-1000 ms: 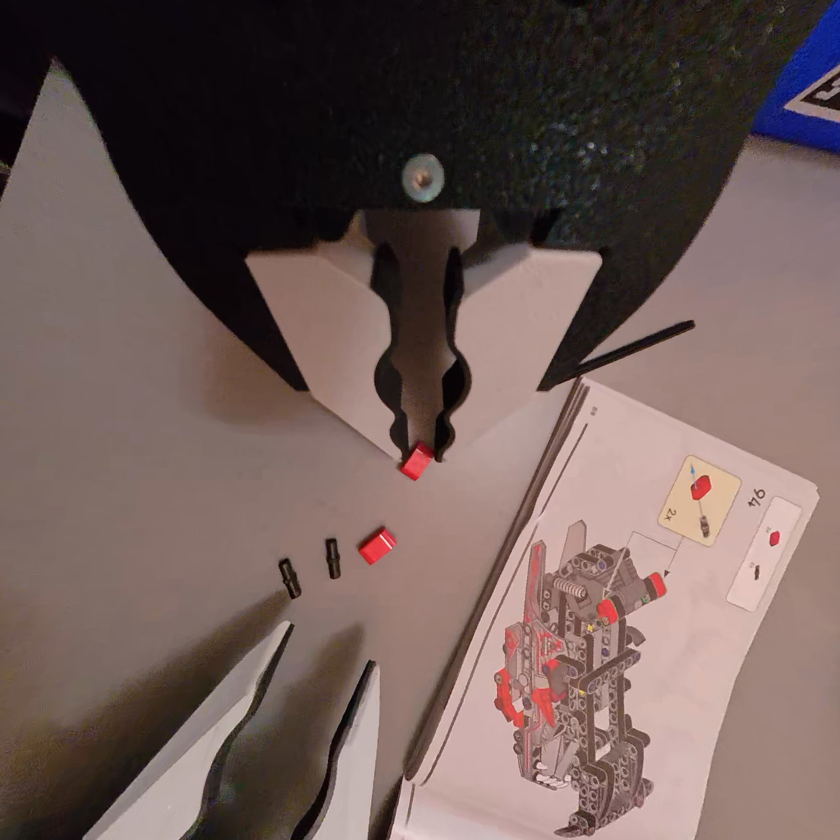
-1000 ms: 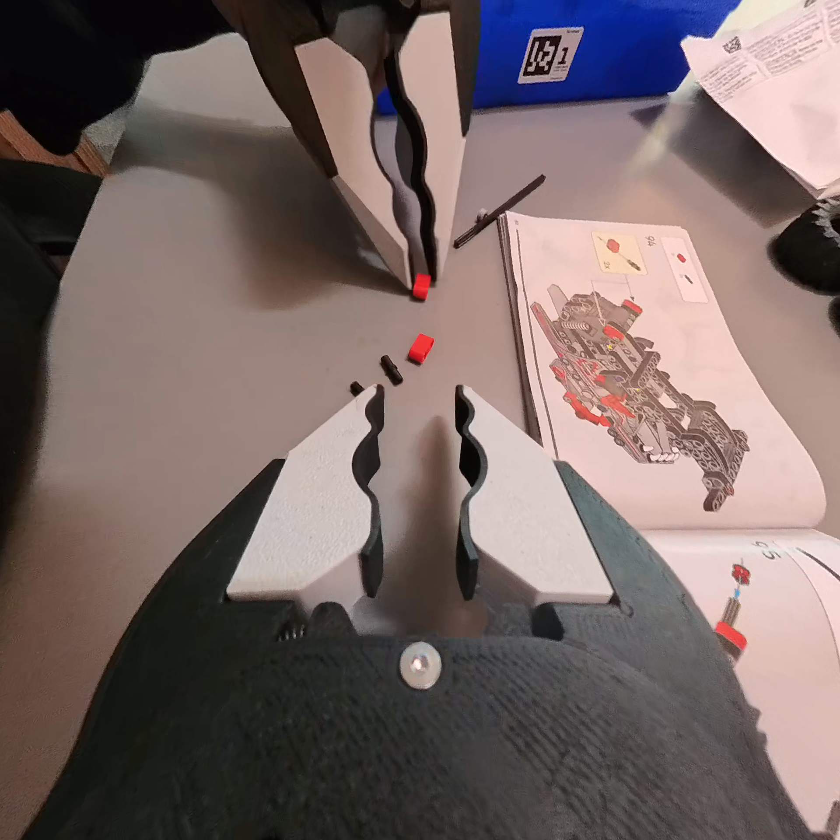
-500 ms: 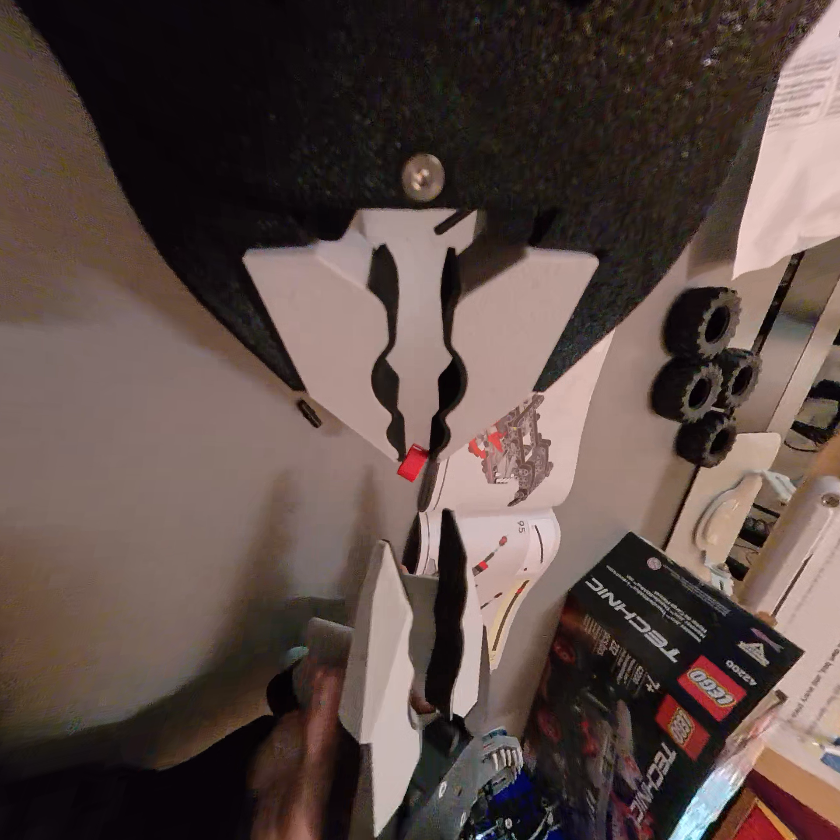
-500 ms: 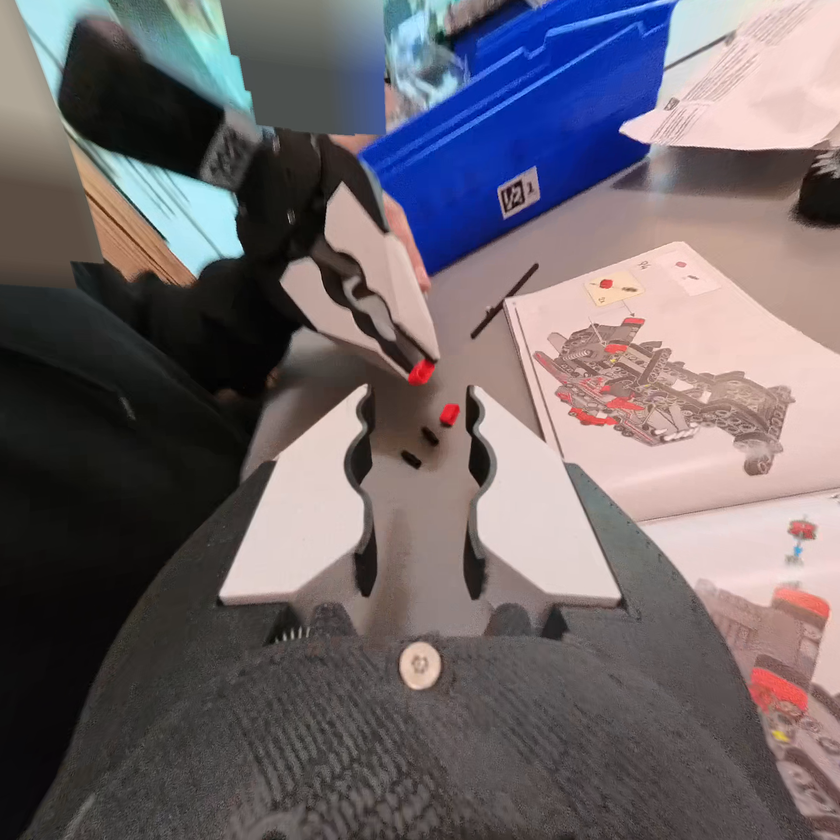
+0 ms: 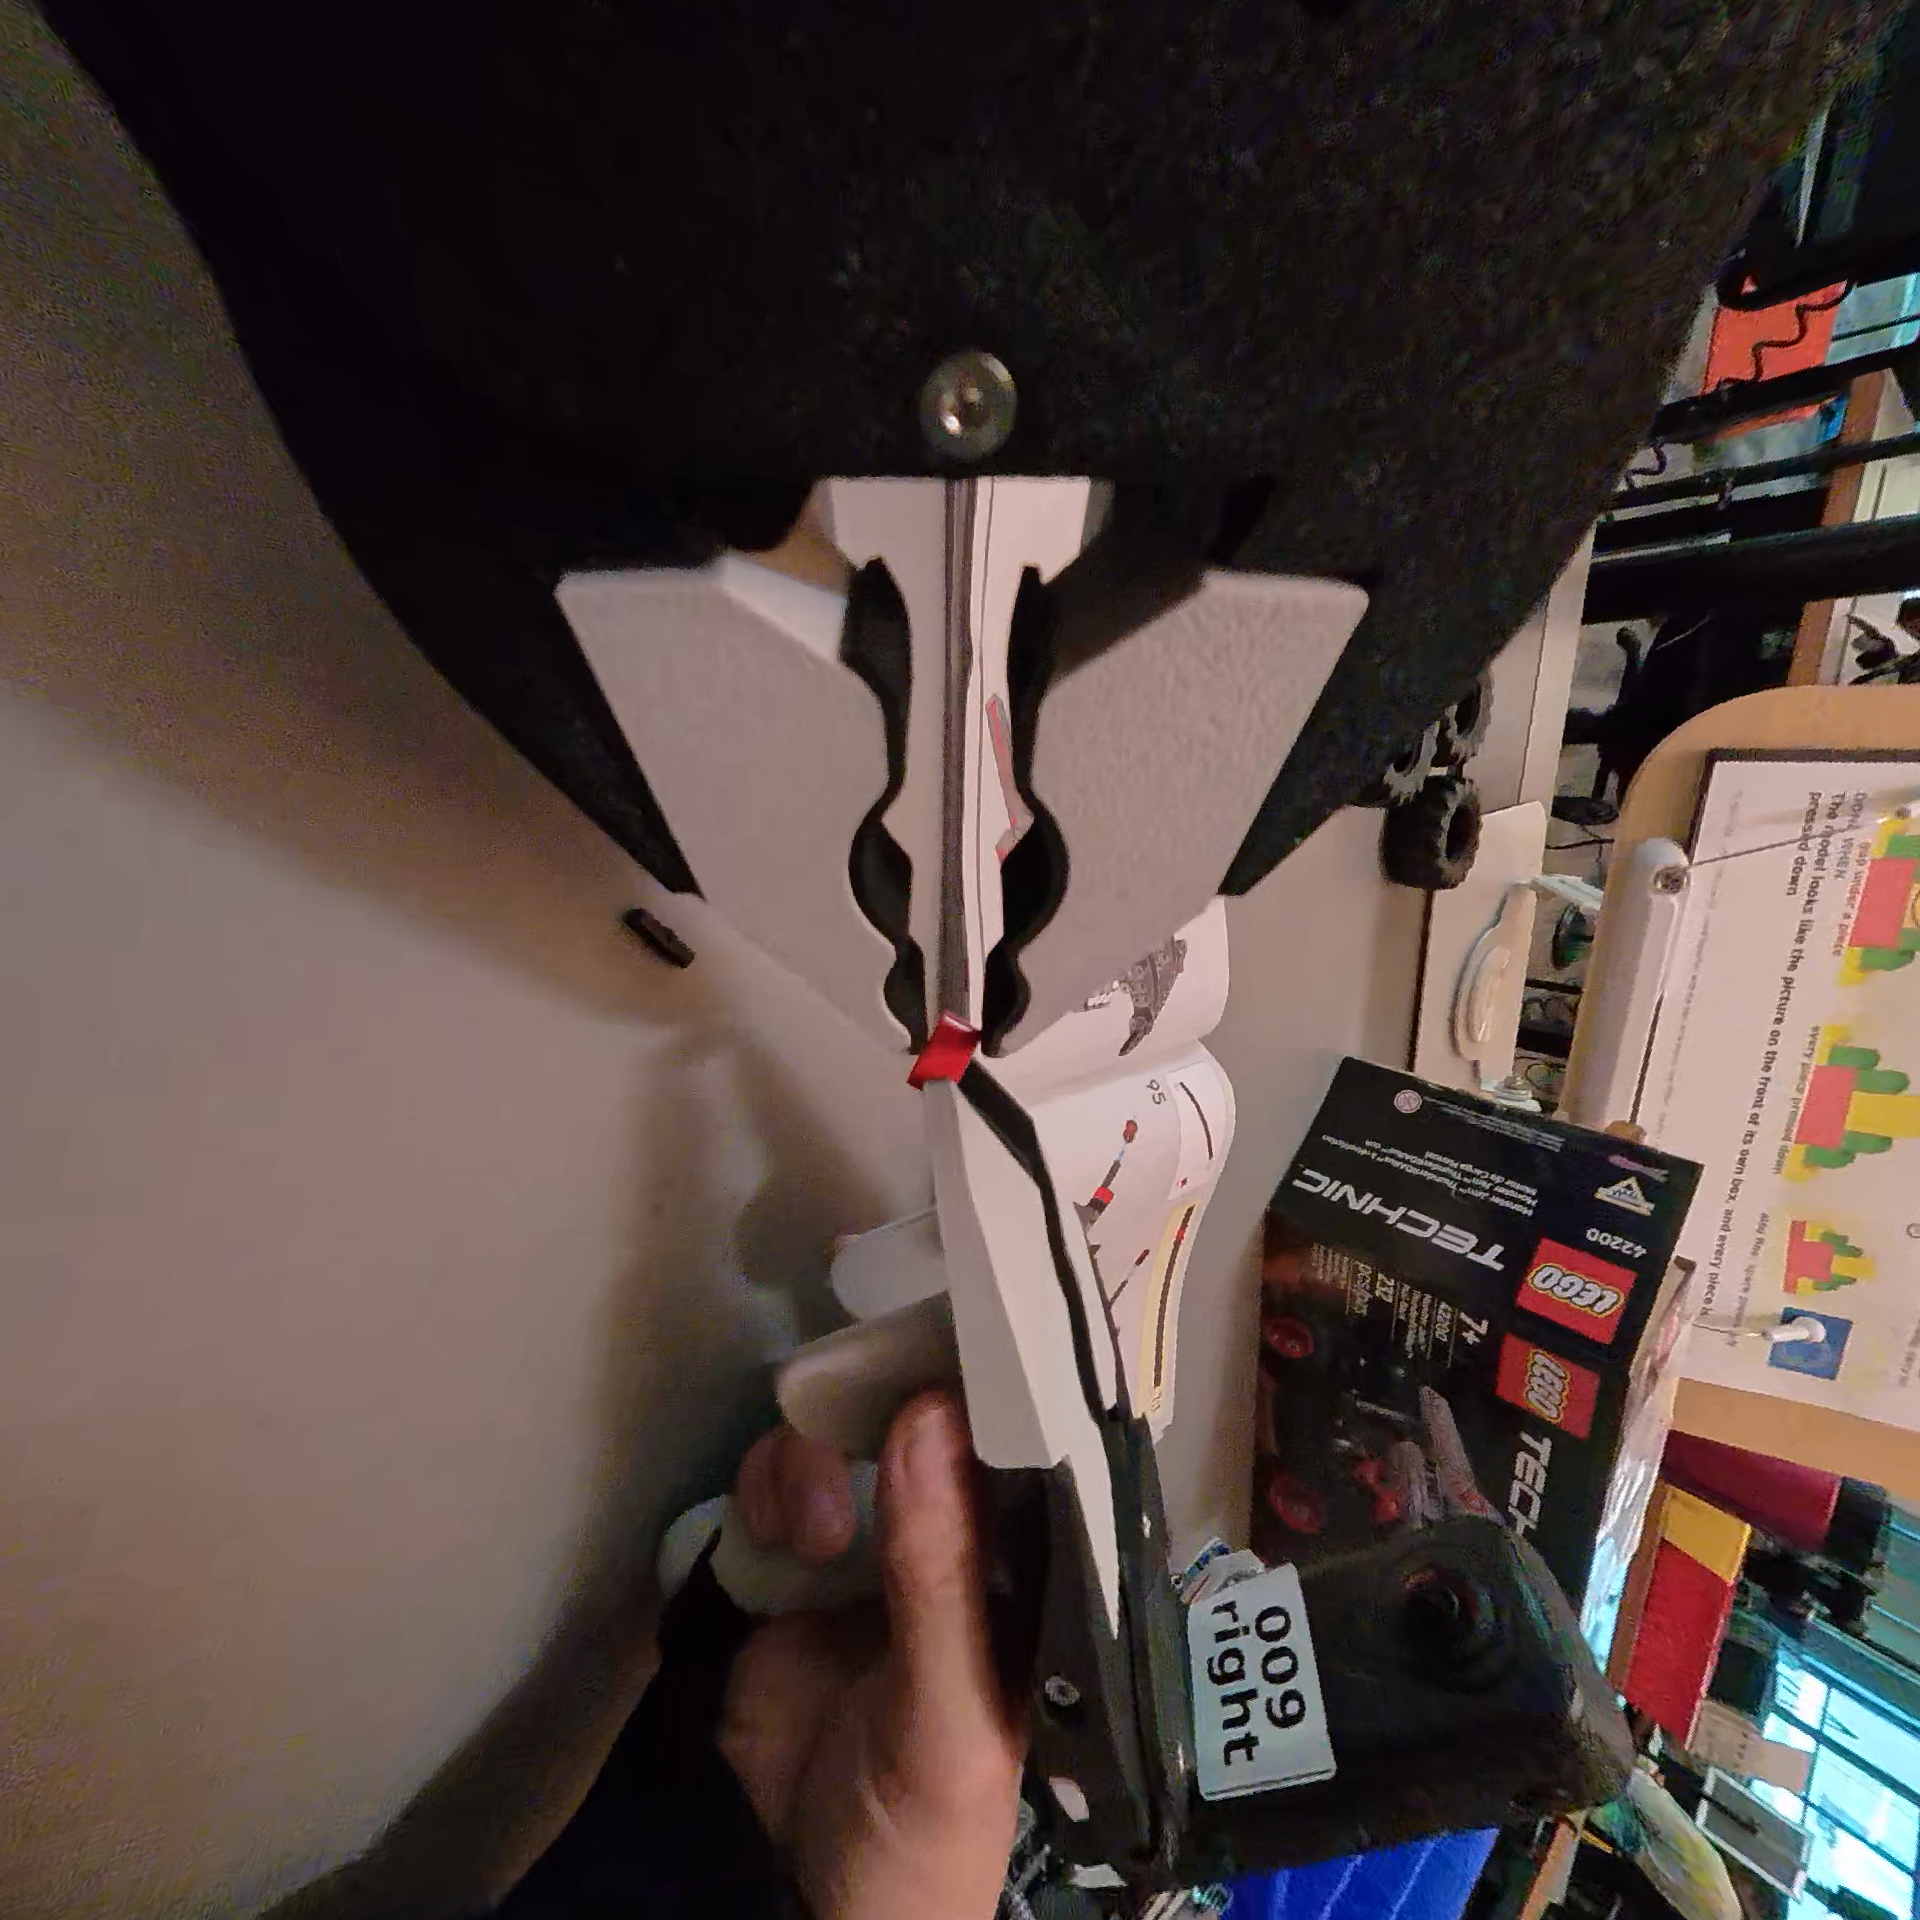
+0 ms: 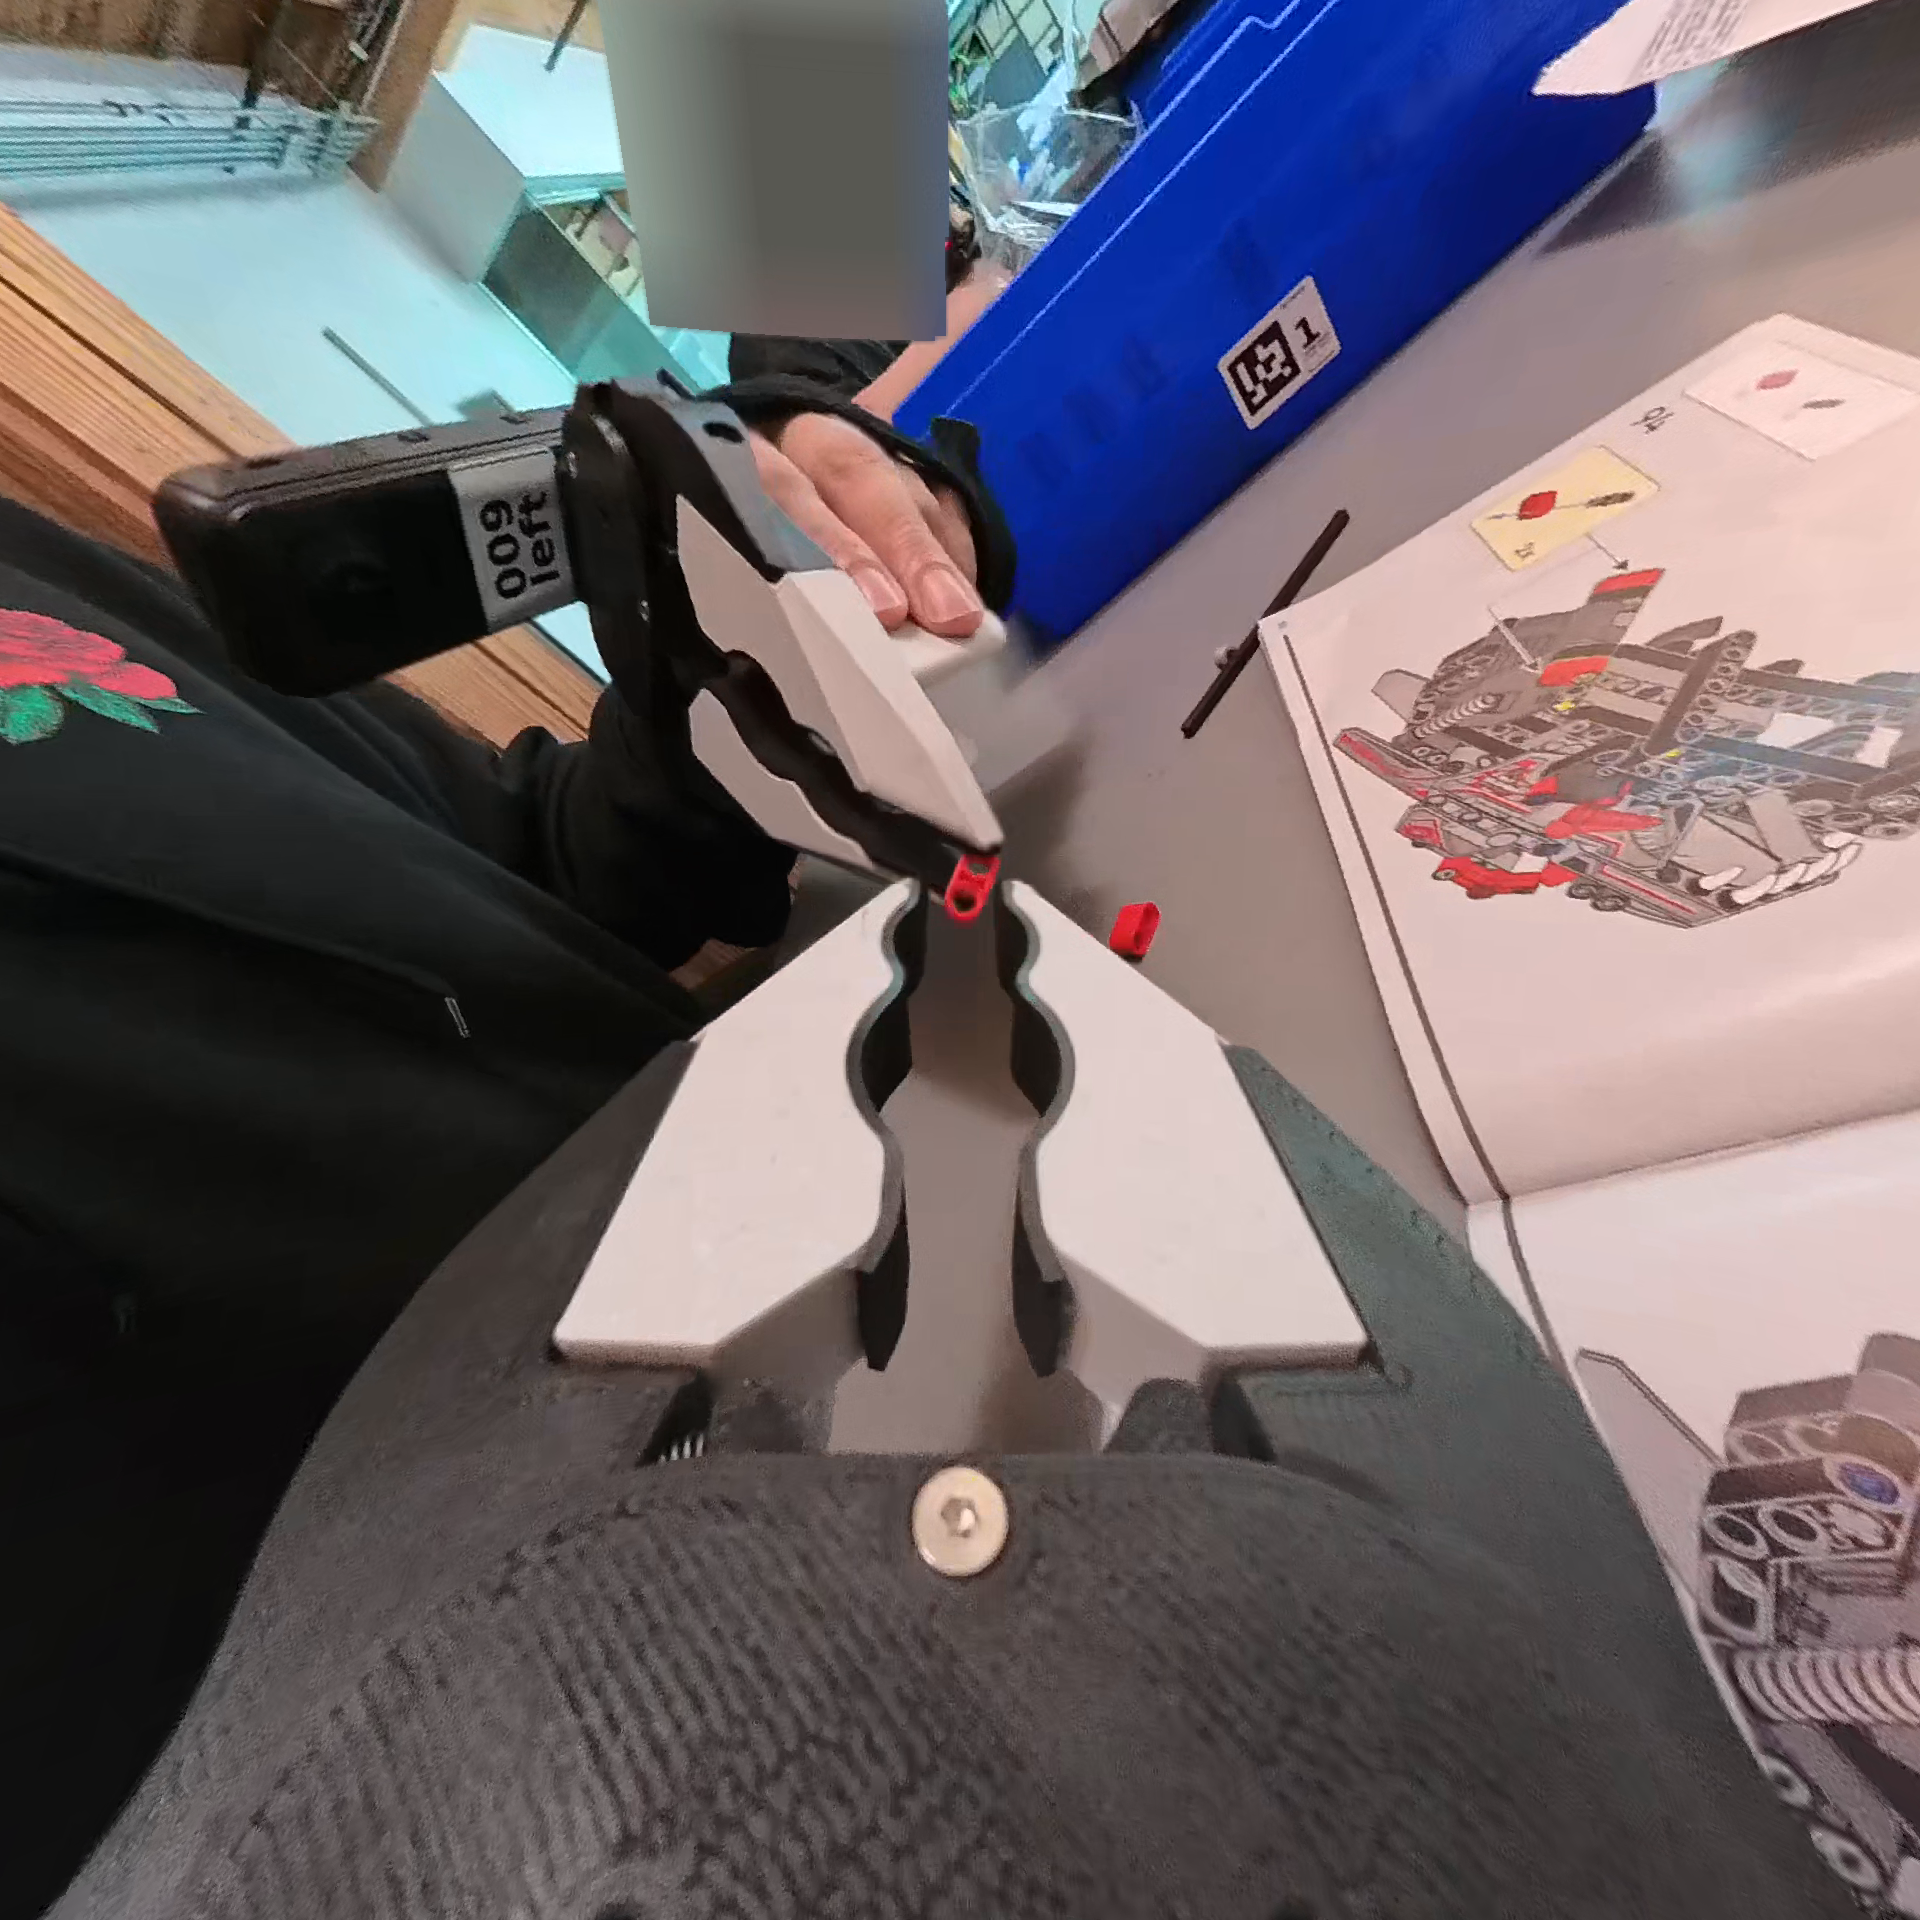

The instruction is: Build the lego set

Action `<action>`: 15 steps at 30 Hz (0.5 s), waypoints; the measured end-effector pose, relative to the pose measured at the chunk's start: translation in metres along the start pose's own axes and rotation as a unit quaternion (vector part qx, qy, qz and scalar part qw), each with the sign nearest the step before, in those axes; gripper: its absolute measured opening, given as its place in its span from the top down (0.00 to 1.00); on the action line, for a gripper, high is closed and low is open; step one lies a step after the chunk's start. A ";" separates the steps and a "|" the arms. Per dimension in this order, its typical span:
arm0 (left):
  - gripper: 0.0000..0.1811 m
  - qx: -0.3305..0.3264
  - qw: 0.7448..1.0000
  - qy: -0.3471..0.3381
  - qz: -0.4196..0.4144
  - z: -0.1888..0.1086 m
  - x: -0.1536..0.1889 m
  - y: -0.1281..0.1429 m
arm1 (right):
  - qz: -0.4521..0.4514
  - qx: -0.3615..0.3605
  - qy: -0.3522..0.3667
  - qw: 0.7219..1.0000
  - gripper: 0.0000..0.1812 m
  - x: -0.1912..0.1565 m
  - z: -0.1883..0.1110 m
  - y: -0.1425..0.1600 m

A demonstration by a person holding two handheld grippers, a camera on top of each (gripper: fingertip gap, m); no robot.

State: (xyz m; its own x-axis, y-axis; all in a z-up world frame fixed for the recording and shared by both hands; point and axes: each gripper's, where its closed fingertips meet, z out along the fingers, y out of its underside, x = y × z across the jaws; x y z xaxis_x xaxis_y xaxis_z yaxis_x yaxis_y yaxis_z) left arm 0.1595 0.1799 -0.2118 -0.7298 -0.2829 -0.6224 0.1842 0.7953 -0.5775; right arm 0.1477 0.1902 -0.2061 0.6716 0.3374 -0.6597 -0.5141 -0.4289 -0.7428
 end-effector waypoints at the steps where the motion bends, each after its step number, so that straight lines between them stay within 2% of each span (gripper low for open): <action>1: 0.96 -0.002 1.000 0.004 0.003 0.000 0.001 0.000 | 0.001 0.000 0.004 1.000 0.94 0.002 0.001 0.000; 15: 0.96 -0.053 0.996 0.024 0.069 0.004 0.014 0.011 | 0.029 -0.053 0.000 0.998 0.96 0.008 0.010 0.017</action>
State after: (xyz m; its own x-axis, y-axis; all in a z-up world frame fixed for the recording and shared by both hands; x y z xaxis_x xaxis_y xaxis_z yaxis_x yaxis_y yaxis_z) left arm 0.1539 0.1824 -0.2288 -0.7338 -0.1423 -0.6643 0.2163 0.8780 -0.4270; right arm 0.1391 0.1937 -0.2246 0.6420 0.3098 -0.7013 -0.4930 -0.5336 -0.6871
